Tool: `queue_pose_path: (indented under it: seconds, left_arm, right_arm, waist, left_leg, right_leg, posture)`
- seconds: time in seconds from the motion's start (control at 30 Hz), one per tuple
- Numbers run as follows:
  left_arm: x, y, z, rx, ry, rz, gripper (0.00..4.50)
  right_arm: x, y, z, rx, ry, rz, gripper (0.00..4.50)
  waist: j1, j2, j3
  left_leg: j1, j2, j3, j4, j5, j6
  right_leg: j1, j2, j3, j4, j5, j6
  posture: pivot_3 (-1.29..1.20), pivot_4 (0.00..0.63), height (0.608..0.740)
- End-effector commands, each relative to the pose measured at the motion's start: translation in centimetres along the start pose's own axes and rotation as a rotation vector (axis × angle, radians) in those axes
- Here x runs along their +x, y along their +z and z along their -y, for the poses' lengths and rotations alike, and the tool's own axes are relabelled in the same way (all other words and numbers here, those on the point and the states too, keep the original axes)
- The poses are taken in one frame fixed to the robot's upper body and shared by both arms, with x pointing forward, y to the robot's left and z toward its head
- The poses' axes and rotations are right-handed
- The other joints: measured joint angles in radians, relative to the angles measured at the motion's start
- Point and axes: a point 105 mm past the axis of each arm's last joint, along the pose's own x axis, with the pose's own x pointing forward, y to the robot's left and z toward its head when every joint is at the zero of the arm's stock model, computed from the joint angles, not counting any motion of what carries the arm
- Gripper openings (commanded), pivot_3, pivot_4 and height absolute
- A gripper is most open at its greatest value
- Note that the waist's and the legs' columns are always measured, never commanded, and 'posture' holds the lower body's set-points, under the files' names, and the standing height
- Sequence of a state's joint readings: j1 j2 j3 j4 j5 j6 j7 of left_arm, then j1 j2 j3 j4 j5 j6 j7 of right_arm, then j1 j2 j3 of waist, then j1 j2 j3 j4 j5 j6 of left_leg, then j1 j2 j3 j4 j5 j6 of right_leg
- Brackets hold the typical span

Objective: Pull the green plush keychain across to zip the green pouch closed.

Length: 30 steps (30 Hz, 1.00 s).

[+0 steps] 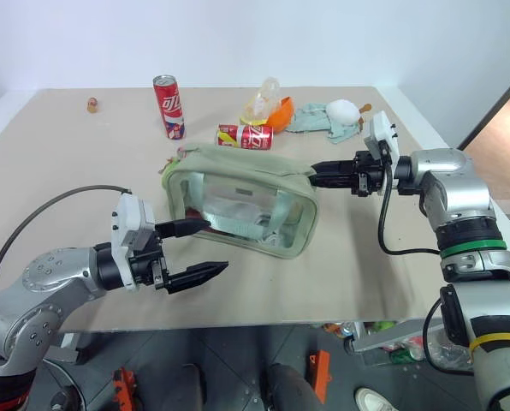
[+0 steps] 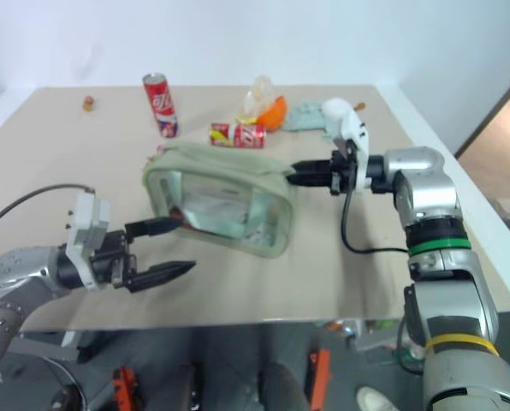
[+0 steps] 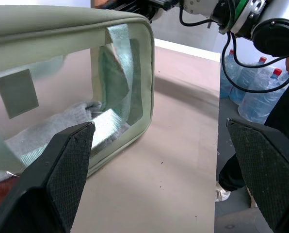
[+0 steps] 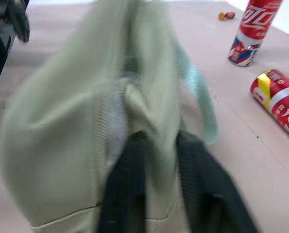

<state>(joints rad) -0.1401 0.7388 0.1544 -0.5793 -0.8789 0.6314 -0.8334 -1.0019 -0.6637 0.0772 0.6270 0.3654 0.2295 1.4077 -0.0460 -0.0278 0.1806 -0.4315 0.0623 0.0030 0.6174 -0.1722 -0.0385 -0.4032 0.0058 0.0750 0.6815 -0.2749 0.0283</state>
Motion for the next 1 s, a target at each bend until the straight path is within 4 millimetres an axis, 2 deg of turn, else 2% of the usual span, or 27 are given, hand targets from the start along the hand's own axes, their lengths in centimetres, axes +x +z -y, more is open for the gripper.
queue_pose_path:
  seconds: [0.03, 0.13, 0.2, 0.23, 0.27, 0.43, 0.6, 0.83, 0.93, 1.0]
  left_arm:
    - [-0.2, 0.7, 0.4, 0.039, -0.001, 0.006, 4.5]
    - [-0.2, 0.7, 0.3, 0.041, -0.007, 0.0, 4.5]
    - [-0.2, 0.8, 0.3, 0.042, -0.015, -0.002, 4.5]
    - [-0.2, 0.8, 0.3, 0.042, -0.018, -0.003, 4.5]
    - [-0.2, 1.0, 0.3, 0.042, -0.026, 0.0, 4.5]
    - [0.2, 1.6, 0.2, 0.033, -0.087, 0.028, 4.5]
    - [0.7, 1.6, 0.4, 0.052, -0.151, 0.0, 4.5]
    - [0.8, 1.6, 0.0, 0.065, -0.149, -0.013, 4.5]
    - [0.8, 1.4, -0.1, 0.066, -0.141, -0.019, 4.5]
    - [0.8, 1.4, -0.1, 0.067, -0.138, -0.021, 4.5]
  right_arm:
    - [-1.7, 5.1, 0.3, -0.04, -0.073, 0.169, 2.31]
    - [-2.9, 6.7, -0.7, -0.019, -0.12, 0.234, 3.35]
    - [-3.4, 7.0, -2.0, -0.021, -0.141, 0.246, 4.06]
    - [-3.5, 7.0, -2.6, -0.021, -0.146, 0.243, 4.34]
    - [-3.5, 7.0, -3.4, -0.014, -0.156, 0.247, 4.43]
    - [-1.9, 4.9, -6.7, 0.041, -0.235, 0.234, 4.43]
    - [-0.7, 2.5, -8.0, 0.09, -0.298, 0.202, 4.43]
    - [0.2, 0.7, -9.1, 0.11, -0.283, 0.169, 4.43]
    - [0.5, 0.1, -9.4, 0.113, -0.285, 0.166, 3.66]
    - [0.7, -0.1, -9.4, 0.107, -0.287, 0.169, 2.95]
  waist:
    - [0.0, 0.001, 0.001]
    - [0.001, 0.001, 0.001]
    - [0.004, 0.001, 0.001]
    - [0.005, 0.001, 0.001]
    - [0.005, 0.001, 0.001]
    - [0.003, 0.001, 0.001]
    - [0.0, 0.001, 0.0]
    - [0.0, 0.001, 0.0]
    - [0.0, 0.001, 0.0]
    - [0.0, 0.001, 0.0]
  left_leg:
    - [0.0, 0.0, 0.0, 0.0, 0.0, 0.0]
    - [0.0, 0.0, 0.0, 0.0, 0.0, 0.0]
    - [0.0, 0.0, -0.001, 0.0, 0.0, 0.0]
    - [-0.001, 0.0, -0.002, 0.0, 0.0, 0.0]
    - [-0.001, 0.0, -0.002, 0.0, 0.0, 0.0]
    - [-0.001, 0.0, -0.002, 0.001, 0.0, 0.0]
    - [0.0, 0.001, -0.001, 0.001, 0.001, -0.002]
    - [0.0, 0.001, -0.001, 0.001, 0.002, -0.002]
    - [0.0, 0.001, -0.001, 0.001, 0.002, -0.002]
    - [0.0, 0.001, -0.001, 0.0, 0.002, -0.002]
  right_leg:
    - [0.0, 0.0, 0.0, 0.0, 0.0, 0.0]
    - [0.0, 0.0, 0.0, 0.001, 0.0, 0.0]
    - [0.0, 0.0, -0.001, 0.001, 0.0, 0.0]
    - [0.0, 0.0, -0.001, 0.0, -0.001, 0.0]
    - [0.0, 0.0, -0.002, 0.0, -0.001, 0.0]
    - [0.0, 0.0, -0.001, 0.001, -0.002, 0.003]
    - [0.0, 0.002, 0.0, 0.001, -0.002, 0.006]
    - [0.0, 0.002, 0.001, 0.001, -0.001, 0.007]
    - [-0.001, 0.002, 0.001, 0.001, -0.002, 0.006]
    - [-0.001, 0.002, 0.001, 0.001, -0.002, 0.006]
  posture:
    - [0.0, 0.15, 0.74]
    - [0.0, 0.15, 0.74]
    - [0.0, 0.15, 0.74]
    - [0.0, 0.15, 0.74]
    - [0.0, 0.15, 0.74]
    - [0.0, 0.15, 0.74]
    - [0.0, 0.15, 0.74]
    - [0.0, 0.15, 0.74]
    - [0.0, 0.15, 0.74]
    - [0.0, 0.15, 0.74]
